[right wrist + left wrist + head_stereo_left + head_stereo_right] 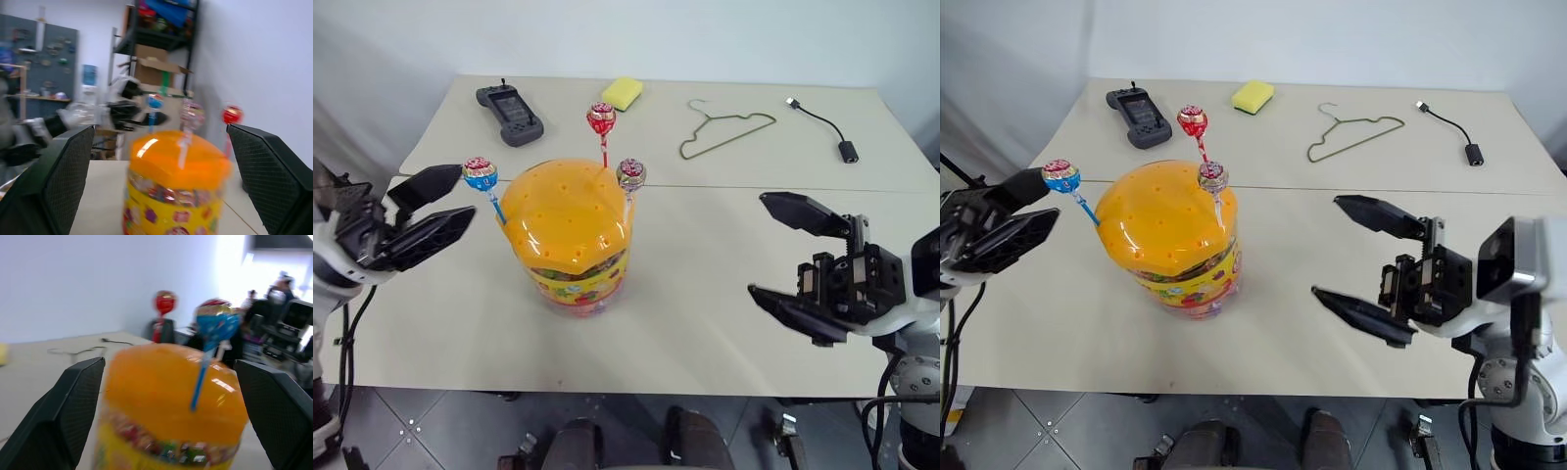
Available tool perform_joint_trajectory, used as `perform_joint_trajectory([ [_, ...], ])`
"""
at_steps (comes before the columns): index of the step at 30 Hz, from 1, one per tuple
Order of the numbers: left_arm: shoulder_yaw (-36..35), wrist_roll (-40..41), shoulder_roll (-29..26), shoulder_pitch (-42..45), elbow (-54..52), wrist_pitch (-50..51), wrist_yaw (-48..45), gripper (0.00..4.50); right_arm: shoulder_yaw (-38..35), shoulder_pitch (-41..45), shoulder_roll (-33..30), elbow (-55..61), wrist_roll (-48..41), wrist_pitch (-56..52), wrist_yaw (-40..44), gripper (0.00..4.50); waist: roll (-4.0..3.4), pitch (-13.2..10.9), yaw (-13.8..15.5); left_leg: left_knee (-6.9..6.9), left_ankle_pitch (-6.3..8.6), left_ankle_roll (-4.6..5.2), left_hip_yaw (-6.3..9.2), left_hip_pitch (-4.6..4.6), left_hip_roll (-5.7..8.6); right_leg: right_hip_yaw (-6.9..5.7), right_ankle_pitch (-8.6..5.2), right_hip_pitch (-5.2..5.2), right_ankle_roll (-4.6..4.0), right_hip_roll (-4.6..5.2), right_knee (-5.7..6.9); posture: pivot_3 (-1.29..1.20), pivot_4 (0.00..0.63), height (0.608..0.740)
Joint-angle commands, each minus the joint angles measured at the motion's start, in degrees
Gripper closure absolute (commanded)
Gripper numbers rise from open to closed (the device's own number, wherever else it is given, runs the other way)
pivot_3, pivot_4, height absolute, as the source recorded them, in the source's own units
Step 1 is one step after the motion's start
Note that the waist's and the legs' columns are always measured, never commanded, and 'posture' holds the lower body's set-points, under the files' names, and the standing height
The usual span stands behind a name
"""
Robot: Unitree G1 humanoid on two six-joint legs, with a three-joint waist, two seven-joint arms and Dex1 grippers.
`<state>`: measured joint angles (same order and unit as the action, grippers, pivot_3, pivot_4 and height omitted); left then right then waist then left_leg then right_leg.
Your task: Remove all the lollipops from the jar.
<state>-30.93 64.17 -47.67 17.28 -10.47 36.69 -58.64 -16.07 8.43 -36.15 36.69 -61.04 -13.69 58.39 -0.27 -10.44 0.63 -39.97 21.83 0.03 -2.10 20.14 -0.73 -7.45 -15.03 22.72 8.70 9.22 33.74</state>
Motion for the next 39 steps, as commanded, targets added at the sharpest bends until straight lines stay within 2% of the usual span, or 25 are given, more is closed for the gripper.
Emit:
perform_joint_trajectory([
  [1, 3.54, -1.39, -0.4, 3.51, -0.15, -0.43, -2.43, 0.02, 1.87, 0.2, 0.01, 0.93, 3.27, 1.83, 3.24, 0.0, 0.0, 0.0, -0.07, 0.0, 0.0, 0.0, -0.02, 0.02, 0.0, 0.0, 0.0, 0.01, 0.0, -0.02, -0.04, 0.0, 0.15, 0.74],
  [3, 5.0, -2.41, -0.56, 4.82, 0.18, -0.7, -3.35, 0.02, 2.28, 0.07, 0.43, 0.37, 4.41, 2.31, 3.69, 0.0, 0.0, 0.0, -0.21, 0.0, 0.0, 0.0, -0.05, 0.02, 0.0, 0.02, 0.0, 0.02, 0.0, -0.02, -0.03, 0.0, 0.15, 0.74],
  [12, 4.61, -1.5, -2.09, 5.06, 1.08, 2.35, -5.81, 2.77, 2.51, 0.69, 1.29, 0.2, 5.56, 2.41, 3.25, 0.0, 0.0, 0.0, -0.59, 0.0, 0.0, 0.0, -0.05, 0.02, -0.05, 0.02, 0.0, 0.02, 0.0, -0.04, -0.04, 0.0, 0.15, 0.74],
  [17, 4.39, -1.64, -0.49, 5.36, 1.15, 1.71, -4.15, 4.34, 3.45, 1.9, 1.51, 0.14, 5.58, 1.66, 2.28, 0.0, 0.0, 0.0, -0.53, -0.02, 0.0, 0.0, -0.04, 0.03, -0.04, 0.04, 0.0, 0.02, 0.0, -0.04, -0.04, 0.0, 0.15, 0.74],
  [19, 3.07, 0.22, 1.55, 7.5, 1.51, 1.41, -0.49, 4.44, 3.8, 2.55, 1.57, -0.25, 5.63, 1.52, 1.96, 0.0, 0.02, -0.01, -0.49, -0.01, 0.0, 0.0, -0.04, 0.02, -0.04, 0.04, 0.0, 0.02, 0.0, -0.04, -0.03, 0.0, 0.15, 0.74],
  [23, -3.37, 10.13, 5.36, 15.1, 4.82, 3.05, 12.86, 4.44, 4.32, 3.66, 1.35, -2.37, 5.3, 1.16, 3.0, 0.0, 0.2, -0.07, 0.01, -0.13, 0.0, 0.0, 0.02, 0.07, -0.06, 0.04, 0.0, 0.01, 0.0, -0.03, -0.01, 0.0, 0.15, 0.74],
  [25, -6.71, 13.27, 3.39, 16.29, 8.33, 5.98, 19.38, 4.44, 4.77, 4.88, 1.19, -3.62, 4.82, 0.75, 4.19, 0.0, 0.2, -0.07, -0.18, -0.12, 0.0, 0.01, 0.01, 0.06, -0.04, 0.04, 0.0, 0.01, 0.0, -0.02, -0.01, 0.0, 0.15, 0.74],
  [28, -10.57, 10.57, -2.76, 12.26, 13.36, 10.27, 24.3, 4.44, 6.06, 7.56, 0.81, -5.52, 3.87, -0.65, 6.59, 0.0, 0.17, -0.07, -1.42, 0.02, 0.01, 0.0, -0.04, -0.05, -0.06, 0.04, 0.0, 0.03, 0.0, -0.04, 0.01, 0.0, 0.15, 0.74],
  [31, -12.42, 7.27, -6.1, 5.19, 13.4, 12.41, 24.35, 4.44, 7.25, 9.11, 0.14, -6.63, 4.18, -1.47, 9.53, 0.0, 0.14, -0.1, -1.92, 0.08, 0.01, -0.01, -0.05, -0.06, -0.07, 0.02, 0.0, 0.05, 0.0, -0.05, 0.03, 0.0, 0.15, 0.74],
  [34, -14.72, -2.76, -9.3, -12.31, 10.56, 15.27, 25.26, 4.44, 9.92, 10.65, -2.16, -7.95, 5.17, -3.15, 15.77, 0.0, 0.14, -0.11, -2.29, 0.04, 0.05, 0.0, -0.05, -0.03, -0.06, 0.03, 0.0, 0.05, 0.0, -0.04, 0.0, 0.0, 0.15, 0.74],
  [37, -15.83, -9.54, -9.31, -29.26, 6.78, 19.6, 27.08, 4.44, 12.13, 10.62, -4.14, -9.84, 7.48, -2.72, 22.08, 0.0, 0.18, -0.12, -2.37, 0.17, 0.1, 0.0, -0.16, -0.03, -0.09, 0.04, -0.01, 0.12, -0.01, -0.07, -0.08, 0.0, 0.15, 0.74],
  [39, -15.61, -11.74, -8.91, -33.95, 4.72, 19.94, 26.98, 4.44, 12.67, 10.41, -4.42, -10.71, 8.36, -2.22, 24.07, 0.0, 0.3, -0.18, -2.01, 0.21, 0.15, -0.07, -0.18, -0.02, -0.16, 0.05, -0.02, 0.14, -0.03, -0.15, -0.12, 0.0, 0.15, 0.74],
])
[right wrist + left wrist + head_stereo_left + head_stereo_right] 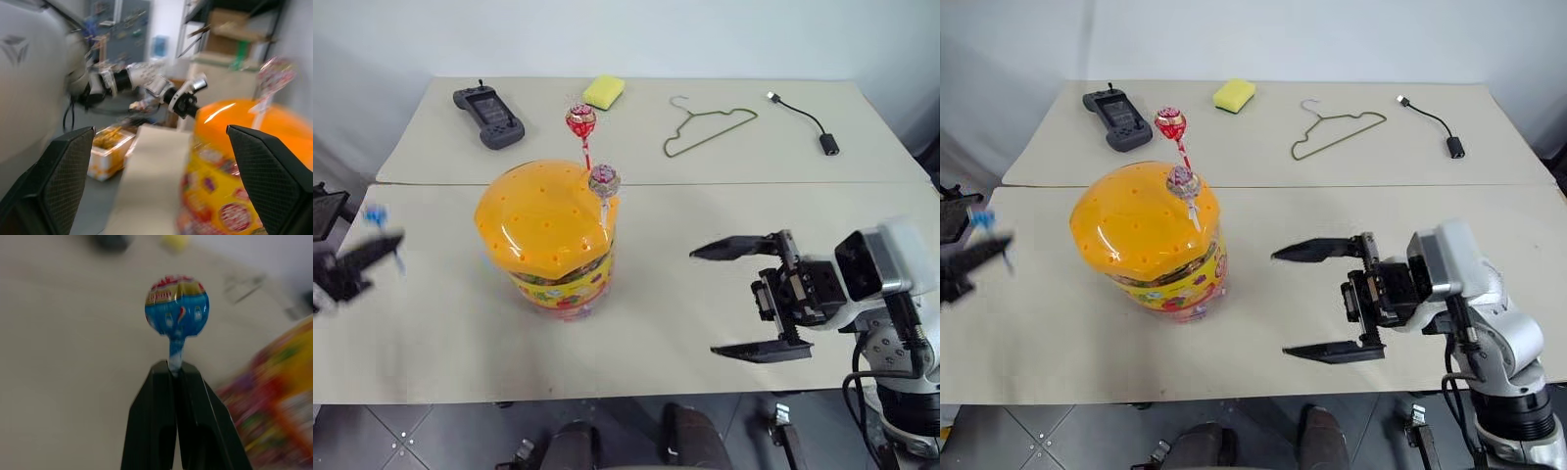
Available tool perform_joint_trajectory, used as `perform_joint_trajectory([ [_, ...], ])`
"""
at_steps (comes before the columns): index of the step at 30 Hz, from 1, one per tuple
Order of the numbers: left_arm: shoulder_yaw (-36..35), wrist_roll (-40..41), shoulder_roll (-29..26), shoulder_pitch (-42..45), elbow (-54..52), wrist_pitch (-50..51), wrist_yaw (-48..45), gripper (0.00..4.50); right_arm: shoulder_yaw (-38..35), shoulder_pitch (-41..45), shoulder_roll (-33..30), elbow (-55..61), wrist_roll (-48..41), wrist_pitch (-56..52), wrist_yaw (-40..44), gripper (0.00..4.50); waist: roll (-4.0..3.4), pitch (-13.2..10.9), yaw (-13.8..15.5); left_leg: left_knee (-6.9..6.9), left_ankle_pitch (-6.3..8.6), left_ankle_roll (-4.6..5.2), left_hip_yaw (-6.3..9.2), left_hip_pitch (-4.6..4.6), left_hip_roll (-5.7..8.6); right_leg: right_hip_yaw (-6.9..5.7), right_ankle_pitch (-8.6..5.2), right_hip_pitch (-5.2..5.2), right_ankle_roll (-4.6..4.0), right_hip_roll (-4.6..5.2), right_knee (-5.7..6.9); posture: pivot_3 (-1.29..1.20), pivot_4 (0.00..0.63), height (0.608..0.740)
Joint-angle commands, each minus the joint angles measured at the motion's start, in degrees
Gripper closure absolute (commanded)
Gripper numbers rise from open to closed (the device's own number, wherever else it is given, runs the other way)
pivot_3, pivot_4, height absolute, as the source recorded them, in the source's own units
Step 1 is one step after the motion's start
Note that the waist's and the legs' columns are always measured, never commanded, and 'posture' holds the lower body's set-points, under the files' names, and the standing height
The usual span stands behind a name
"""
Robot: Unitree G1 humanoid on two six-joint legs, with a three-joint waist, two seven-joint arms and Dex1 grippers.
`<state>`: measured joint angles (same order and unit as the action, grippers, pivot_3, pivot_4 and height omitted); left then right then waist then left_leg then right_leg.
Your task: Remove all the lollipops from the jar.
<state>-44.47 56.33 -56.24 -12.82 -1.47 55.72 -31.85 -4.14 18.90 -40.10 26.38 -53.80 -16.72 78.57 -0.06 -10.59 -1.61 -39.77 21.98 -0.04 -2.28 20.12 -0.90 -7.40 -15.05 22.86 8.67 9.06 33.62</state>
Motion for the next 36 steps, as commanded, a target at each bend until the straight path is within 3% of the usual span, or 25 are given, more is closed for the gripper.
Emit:
perform_joint_trajectory([
  [1, -1.94, -4.67, 0.77, -4.79, -4.71, 0.45, 0.69, 4.44, 0.78, -0.48, -0.09, -0.8, 1.47, 1.31, 4.48, 0.0, 0.1, -0.03, 0.82, -0.04, 0.01, -0.01, 0.0, 0.05, -0.04, -0.01, -0.01, 0.01, -0.02, -0.04, -0.03, 0.0, 0.15, 0.74],
  [6, -0.93, -6.95, 4.18, -5.2, -6.29, 0.38, 1.29, 4.44, 0.72, -1.92, 1.26, -1.99, 2.97, 3.2, 5.59, 0.0, 0.12, -0.01, 2.97, -0.27, 0.03, -0.03, 0.01, 0.08, -0.07, 0.09, -0.03, -0.04, -0.06, -0.06, -0.03, 0.0, 0.15, 0.74],
  [9, 1.05, -9.58, 4.46, -4.92, -6.07, -1.54, -0.43, 3.83, -0.07, -3.03, 2.41, -2.92, 4.05, 4.16, 3.99, 0.0, 0.14, 0.0, 2.86, -0.25, 0.06, -0.07, 0.01, 0.07, -0.09, 0.08, -0.03, 0.0, -0.07, -0.09, 0.01, 0.0, 0.15, 0.74],
  [17, 2.81, -13.0, 4.27, -1.63, -3.72, -7.21, -6.2, 1.48, -1.19, -4.33, 3.33, -5.86, 7.77, 7.0, 2.13, 0.0, 0.14, 0.0, 2.78, -0.21, 0.07, -0.09, -0.31, 0.08, -0.14, 0.25, -0.04, 0.23, -0.08, -0.18, 0.08, 0.0, 0.15, 0.74],
  [20, -0.95, -11.83, 4.62, 0.4, -3.0, -18.22, -18.59, 0.57, -2.8, -3.8, 4.3, -4.85, 4.96, 3.78, -3.35, 0.0, 0.16, 0.01, 2.78, -0.2, 0.07, -0.09, -0.52, 0.11, -0.17, 0.42, -0.04, 0.42, -0.08, -0.21, 0.15, 0.0, 0.15, 0.74],
  [24, -4.41, -4.85, 5.15, 4.74, -4.63, -23.25, -31.48, 0.57, -2.48, 1.64, 4.46, -2.2, -0.21, -5.26, -13.32, 0.0, 0.16, 0.01, 2.67, -0.23, 0.07, -0.1, -0.84, 0.15, -0.3, 0.48, -0.03, 0.62, -0.09, -0.27, 0.18, 0.0, 0.15, 0.74],
  [28, -3.7, 5.83, 7.35, 12.15, -10.97, -18.39, -26.79, 0.57, -0.57, 10.75, 6.27, -2.84, -2.32, -11.38, -20.96, 0.0, 0.14, 0.0, 2.25, -0.25, 0.1, -0.14, -0.94, 0.11, -0.44, 0.5, -0.02, 0.66, -0.14, -0.35, 0.23, 0.0, 0.15, 0.74],
  [31, -0.96, 15.06, 9.46, 15.69, -17.22, -14.81, -23.42, 0.57, 2.27, 18.23, 8.55, -4.83, 0.93, -14.45, -26.7, 0.0, 0.14, 0.01, 1.51, -0.28, 0.1, -0.15, -0.93, 0.11, -0.47, 0.52, 0.0, 0.69, -0.17, -0.36, 0.29, 0.0, 0.15, 0.74],
  [36, 3.55, 18.82, 12.71, 21.08, -19.47, -15.35, -18.65, 0.57, 7.19, 24.15, 12.41, -6.24, 5.43, -16.25, -30.03, 0.0, 0.14, 0.02, 1.14, -0.25, 0.12, -0.18, -0.9, 0.1, -0.48, 0.49, 0.02, 0.75, -0.21, -0.41, 0.38, 0.0, 0.15, 0.74],
])
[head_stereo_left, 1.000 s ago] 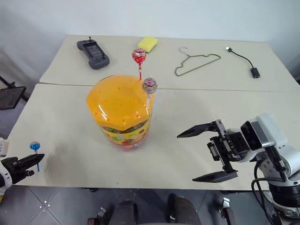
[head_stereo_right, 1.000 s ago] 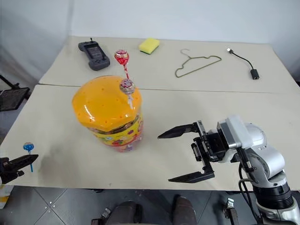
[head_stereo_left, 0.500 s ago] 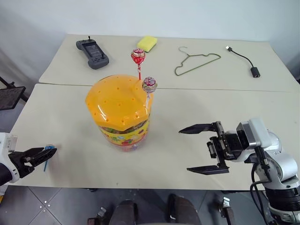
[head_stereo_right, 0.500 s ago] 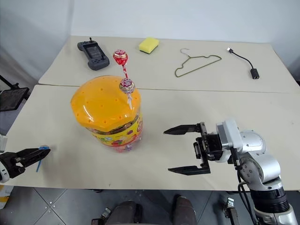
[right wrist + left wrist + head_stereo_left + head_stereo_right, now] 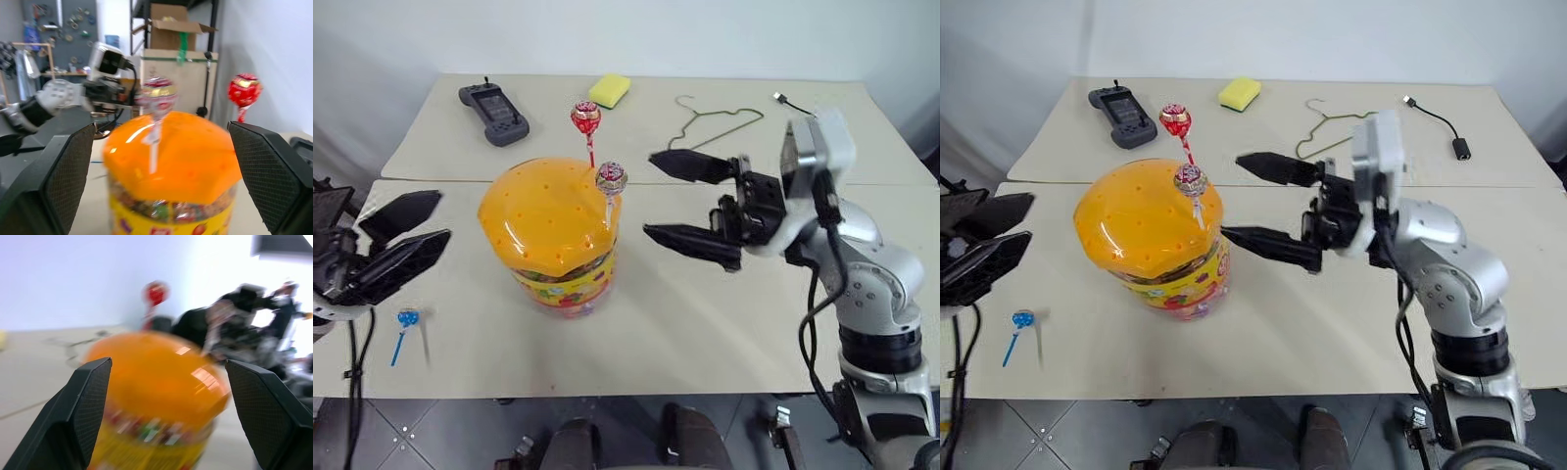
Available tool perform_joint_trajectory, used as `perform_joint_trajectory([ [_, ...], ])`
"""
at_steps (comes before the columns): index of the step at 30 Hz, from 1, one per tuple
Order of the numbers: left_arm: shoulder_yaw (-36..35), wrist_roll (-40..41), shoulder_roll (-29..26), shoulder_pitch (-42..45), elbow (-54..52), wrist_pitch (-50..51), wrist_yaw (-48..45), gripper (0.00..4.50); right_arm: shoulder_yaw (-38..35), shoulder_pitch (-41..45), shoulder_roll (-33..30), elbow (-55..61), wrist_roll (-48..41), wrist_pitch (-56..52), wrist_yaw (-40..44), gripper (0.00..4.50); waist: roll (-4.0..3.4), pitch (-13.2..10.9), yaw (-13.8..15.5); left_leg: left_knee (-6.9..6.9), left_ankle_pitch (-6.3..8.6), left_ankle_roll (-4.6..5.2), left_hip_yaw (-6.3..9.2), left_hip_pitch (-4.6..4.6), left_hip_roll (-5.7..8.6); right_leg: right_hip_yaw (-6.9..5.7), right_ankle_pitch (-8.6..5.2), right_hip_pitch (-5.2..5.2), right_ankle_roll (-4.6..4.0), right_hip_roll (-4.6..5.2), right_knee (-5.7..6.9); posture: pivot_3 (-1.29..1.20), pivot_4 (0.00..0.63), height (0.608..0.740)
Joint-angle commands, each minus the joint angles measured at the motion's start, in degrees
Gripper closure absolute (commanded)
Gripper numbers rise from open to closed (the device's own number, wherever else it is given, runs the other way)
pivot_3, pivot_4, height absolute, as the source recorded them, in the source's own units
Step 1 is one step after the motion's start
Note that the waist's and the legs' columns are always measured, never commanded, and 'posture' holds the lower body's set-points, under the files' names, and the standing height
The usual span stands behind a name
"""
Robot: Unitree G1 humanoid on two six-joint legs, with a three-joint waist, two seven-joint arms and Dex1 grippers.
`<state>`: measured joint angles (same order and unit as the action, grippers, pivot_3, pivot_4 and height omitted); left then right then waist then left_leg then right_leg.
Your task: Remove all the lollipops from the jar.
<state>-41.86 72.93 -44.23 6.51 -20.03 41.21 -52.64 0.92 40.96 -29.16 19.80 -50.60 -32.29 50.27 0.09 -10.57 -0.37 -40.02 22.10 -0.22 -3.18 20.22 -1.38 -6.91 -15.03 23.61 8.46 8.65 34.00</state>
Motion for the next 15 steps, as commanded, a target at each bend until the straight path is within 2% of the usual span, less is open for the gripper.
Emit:
perform_joint_trajectory([
  [1, 1.31, 2.41, 0.89, 2.42, -0.55, -0.88, 2.52, 0.57, 2.83, 2.78, 2.13, 0.27, 2.84, -0.91, -2.0, 0.0, 0.0, 0.0, -0.22, 0.0, 0.0, 0.0, -0.03, 0.0, 0.0, 0.01, 0.0, 0.01, 0.0, -0.01, 0.0, 0.0, 0.15, 0.74],
  [2, 1.66, 2.3, 0.92, 2.9, -0.3, -0.97, 2.67, 0.57, 3.44, 3.45, 2.69, 0.08, 3.21, -1.38, -2.2, 0.0, 0.0, 0.0, -0.33, 0.0, 0.0, 0.0, -0.02, 0.01, 0.0, 0.0, 0.0, 0.01, 0.0, -0.03, 0.0, 0.0, 0.15, 0.74],
  [5, 2.07, 2.13, 0.8, 3.24, -0.21, -1.08, 3.08, 0.53, 4.14, 4.07, 3.32, -0.15, 4.34, -1.67, -1.6, 0.57, 0.0, 0.0, -0.62, -0.01, 0.0, 0.0, -0.03, 0.01, 0.0, 0.0, 0.0, 0.01, 0.0, -0.04, 0.0, 0.0, 0.15, 0.74],
  [15, 4.08, 3.47, 1.01, 7.26, -1.94, -0.91, 8.98, 0.53, 4.72, 3.53, 3.99, 1.03, 4.21, -2.56, 1.81, 4.04, 0.0, 0.0, -1.27, 0.0, 0.0, 0.0, -0.02, 0.01, -0.01, 0.0, 0.0, 0.01, 0.0, -0.05, -0.02, 0.0, 0.15, 0.74],
])
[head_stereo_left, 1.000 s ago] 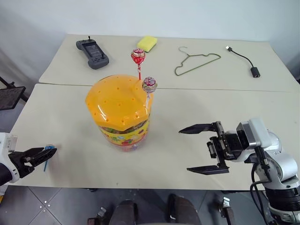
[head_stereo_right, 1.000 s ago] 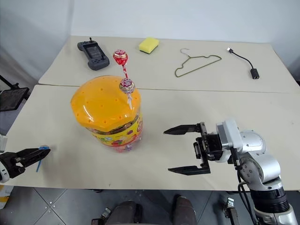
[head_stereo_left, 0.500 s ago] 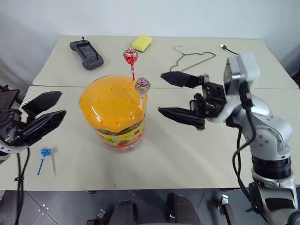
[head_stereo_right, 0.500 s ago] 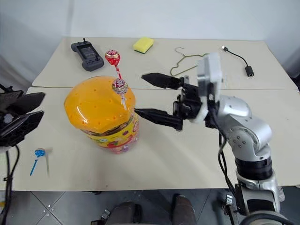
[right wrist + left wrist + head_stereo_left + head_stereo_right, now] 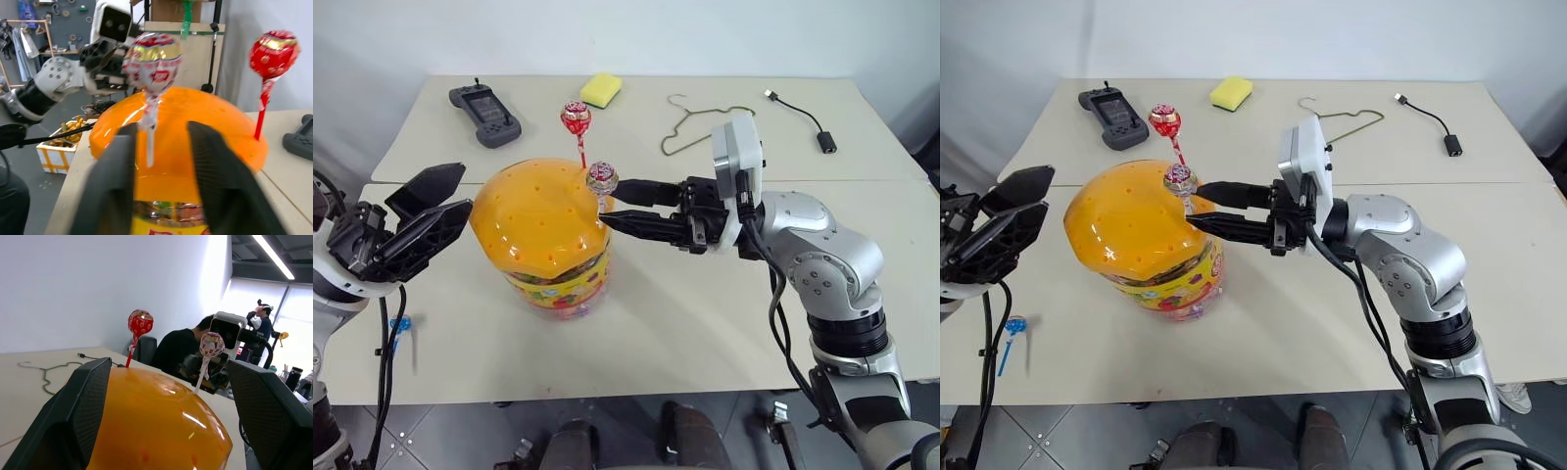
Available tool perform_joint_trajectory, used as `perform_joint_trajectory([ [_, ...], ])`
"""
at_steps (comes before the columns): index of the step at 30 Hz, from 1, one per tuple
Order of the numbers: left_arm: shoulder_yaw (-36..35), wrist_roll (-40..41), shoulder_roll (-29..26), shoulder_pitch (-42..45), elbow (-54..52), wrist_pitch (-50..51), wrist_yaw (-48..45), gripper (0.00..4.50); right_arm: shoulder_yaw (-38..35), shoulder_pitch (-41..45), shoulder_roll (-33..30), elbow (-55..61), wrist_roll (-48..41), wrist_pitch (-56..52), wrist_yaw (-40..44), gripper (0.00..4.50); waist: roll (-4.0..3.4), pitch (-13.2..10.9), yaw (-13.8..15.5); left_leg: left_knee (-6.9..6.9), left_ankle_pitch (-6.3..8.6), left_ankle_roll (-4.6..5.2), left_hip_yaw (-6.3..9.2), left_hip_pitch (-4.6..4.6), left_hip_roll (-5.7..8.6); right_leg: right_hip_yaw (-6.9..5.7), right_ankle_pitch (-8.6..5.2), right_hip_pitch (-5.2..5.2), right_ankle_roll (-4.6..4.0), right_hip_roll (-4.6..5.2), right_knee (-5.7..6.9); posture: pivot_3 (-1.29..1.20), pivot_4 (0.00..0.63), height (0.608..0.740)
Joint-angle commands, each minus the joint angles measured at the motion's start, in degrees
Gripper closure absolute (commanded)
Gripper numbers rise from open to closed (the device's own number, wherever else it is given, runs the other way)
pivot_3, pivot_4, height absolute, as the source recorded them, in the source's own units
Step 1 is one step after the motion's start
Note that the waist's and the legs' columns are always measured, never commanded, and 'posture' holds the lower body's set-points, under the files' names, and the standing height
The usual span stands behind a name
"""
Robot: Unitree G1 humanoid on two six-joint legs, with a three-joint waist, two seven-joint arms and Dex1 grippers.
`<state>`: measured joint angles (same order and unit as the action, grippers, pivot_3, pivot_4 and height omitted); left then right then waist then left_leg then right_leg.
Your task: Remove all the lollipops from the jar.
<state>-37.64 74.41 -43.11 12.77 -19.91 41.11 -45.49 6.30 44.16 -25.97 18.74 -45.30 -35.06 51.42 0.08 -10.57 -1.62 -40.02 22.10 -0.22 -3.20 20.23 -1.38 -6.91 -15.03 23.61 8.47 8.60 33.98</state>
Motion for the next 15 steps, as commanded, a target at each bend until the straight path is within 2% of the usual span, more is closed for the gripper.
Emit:
perform_joint_trajectory([
  [1, 0.05, 2.14, -0.09, 1.23, -2.21, -0.78, 2.33, 0.53, -0.78, 0.28, 1.0, 2.15, -1.21, 0.17, 0.74, 4.37, 0.0, 0.0, -0.04, 0.0, 0.0, 0.0, 0.0, 0.0, 0.0, 0.0, 0.0, 0.0, 0.0, 0.0, 0.0, 0.0, 0.15, 0.74],
  [2, 0.19, 2.28, -0.1, 1.36, -2.31, -0.79, 2.72, 0.53, -0.88, 0.24, 1.15, 2.19, -1.23, 0.16, 0.84, 4.48, 0.0, 0.0, -0.05, 0.0, 0.0, 0.0, 0.0, 0.0, 0.0, 0.0, 0.0, 0.0, 0.0, 0.0, 0.0, 0.0, 0.15, 0.74],
  [8, 1.52, 3.3, 0.15, 3.29, -2.79, -1.18, 5.32, 0.53, -5.24, 0.07, 3.96, 1.13, -6.46, 1.56, 3.56, 4.48, 0.0, 0.0, -0.03, 0.0, 0.0, 0.0, 0.0, 0.0, -0.02, 0.0, 0.0, 0.0, 0.0, -0.01, 0.0, 0.0, 0.15, 0.74],
  [15, 2.05, 3.1, 0.17, 3.65, -2.76, -1.75, 5.98, 0.53, -6.85, -0.2, -0.1, -0.88, -6.15, -0.45, 6.15, 4.48, 0.0, 0.0, -0.01, 0.01, 0.0, 0.0, 0.0, 0.0, -0.01, 0.0, 0.0, 0.0, 0.0, -0.02, -0.01, 0.0, 0.15, 0.74],
])
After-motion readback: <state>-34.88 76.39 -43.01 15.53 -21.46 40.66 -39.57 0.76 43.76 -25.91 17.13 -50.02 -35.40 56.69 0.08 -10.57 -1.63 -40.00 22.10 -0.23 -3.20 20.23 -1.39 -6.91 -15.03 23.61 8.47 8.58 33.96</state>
